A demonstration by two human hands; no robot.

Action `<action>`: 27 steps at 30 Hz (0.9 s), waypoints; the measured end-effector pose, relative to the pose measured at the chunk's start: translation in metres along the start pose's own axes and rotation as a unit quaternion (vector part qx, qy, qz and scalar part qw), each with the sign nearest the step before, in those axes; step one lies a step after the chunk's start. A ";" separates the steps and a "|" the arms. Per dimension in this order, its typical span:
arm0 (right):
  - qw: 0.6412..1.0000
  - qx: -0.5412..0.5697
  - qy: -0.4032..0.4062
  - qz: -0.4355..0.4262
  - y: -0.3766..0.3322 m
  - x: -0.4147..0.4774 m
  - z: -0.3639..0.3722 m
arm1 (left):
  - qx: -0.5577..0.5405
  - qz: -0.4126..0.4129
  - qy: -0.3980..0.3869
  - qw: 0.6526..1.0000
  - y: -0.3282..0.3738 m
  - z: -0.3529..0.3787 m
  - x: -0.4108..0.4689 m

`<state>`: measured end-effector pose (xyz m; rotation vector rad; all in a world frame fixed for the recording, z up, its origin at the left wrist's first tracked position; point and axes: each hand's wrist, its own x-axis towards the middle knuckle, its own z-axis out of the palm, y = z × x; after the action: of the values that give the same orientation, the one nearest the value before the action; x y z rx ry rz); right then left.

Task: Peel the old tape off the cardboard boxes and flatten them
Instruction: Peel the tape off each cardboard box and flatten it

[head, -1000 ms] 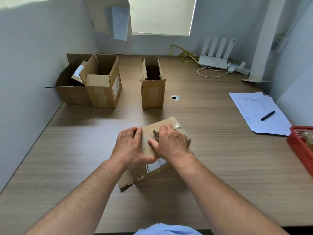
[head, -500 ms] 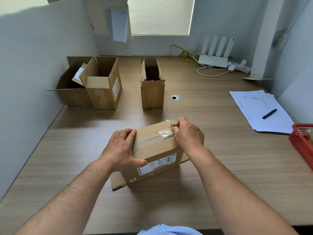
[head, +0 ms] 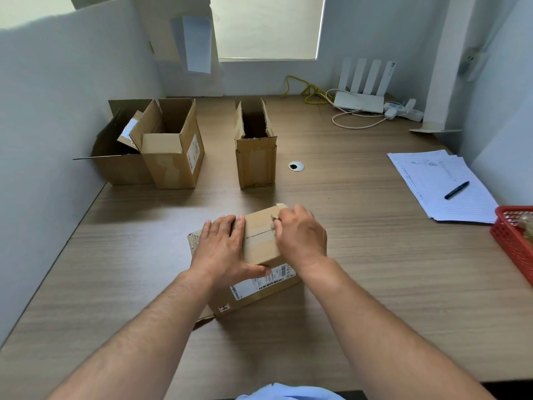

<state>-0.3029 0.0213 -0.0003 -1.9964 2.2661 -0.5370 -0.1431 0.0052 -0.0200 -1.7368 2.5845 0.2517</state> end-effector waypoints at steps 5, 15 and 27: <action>0.909 0.360 -0.077 0.197 0.024 0.018 -0.023 | -0.019 0.023 0.017 0.999 -0.011 -0.001 -0.001; 0.920 0.337 -0.116 0.163 0.037 0.010 -0.027 | -0.006 0.065 0.009 0.998 -0.024 0.000 -0.007; 0.998 -0.048 0.008 -0.038 0.008 -0.012 0.001 | 0.002 0.061 0.001 0.998 -0.022 0.000 -0.014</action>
<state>-0.3081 0.0338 -0.0061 -2.1378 2.2743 -0.4612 -0.1174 0.0094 -0.0209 -1.5798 2.6949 0.2471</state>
